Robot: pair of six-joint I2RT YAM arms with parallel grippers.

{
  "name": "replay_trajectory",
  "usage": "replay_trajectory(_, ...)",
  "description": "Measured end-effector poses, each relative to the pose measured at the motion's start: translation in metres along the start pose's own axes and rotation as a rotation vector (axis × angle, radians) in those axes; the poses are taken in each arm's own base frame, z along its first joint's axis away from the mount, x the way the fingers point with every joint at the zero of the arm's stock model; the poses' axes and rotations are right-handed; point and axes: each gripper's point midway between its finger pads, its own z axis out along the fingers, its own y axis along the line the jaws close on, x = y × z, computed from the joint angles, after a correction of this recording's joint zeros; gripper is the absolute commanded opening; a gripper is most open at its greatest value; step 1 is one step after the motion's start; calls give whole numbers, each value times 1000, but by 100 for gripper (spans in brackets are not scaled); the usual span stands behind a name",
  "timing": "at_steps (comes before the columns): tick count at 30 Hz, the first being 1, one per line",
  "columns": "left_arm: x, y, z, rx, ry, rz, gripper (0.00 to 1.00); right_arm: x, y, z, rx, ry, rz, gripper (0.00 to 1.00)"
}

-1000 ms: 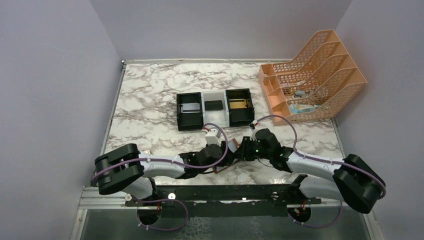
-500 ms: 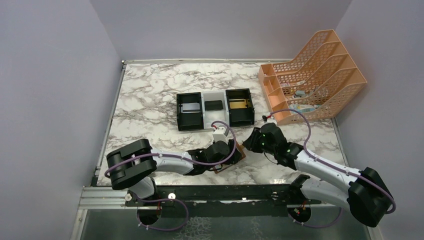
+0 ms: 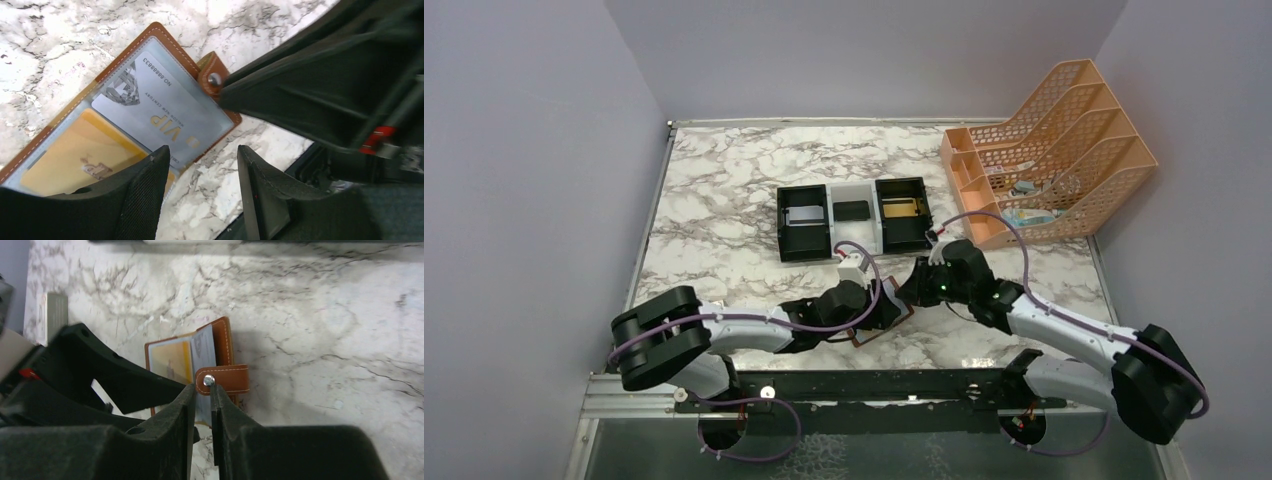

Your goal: Take the credit cards out of the card holder

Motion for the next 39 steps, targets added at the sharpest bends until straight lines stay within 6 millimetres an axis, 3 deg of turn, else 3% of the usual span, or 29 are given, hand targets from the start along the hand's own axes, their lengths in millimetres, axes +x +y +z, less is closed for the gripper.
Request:
replay_trajectory(5,-11,-8,-17,48,-37,-15,56,16,8,16,-59,130,-48,12)
replay_trajectory(10,-7,0,-21,37,-32,-20,56,22,5,27,-58,182,-74,12)
replay_trajectory(17,-2,11,-17,0,-28,-25,55,37,-33,36,110,209,-62,9)
replay_trajectory(25,-2,18,0,-51,-13,-24,53,42,-38,33,126,161,36,9)
replay_trajectory(39,-2,33,3,-91,-52,-146,53,58,-33,23,34,73,238,9)
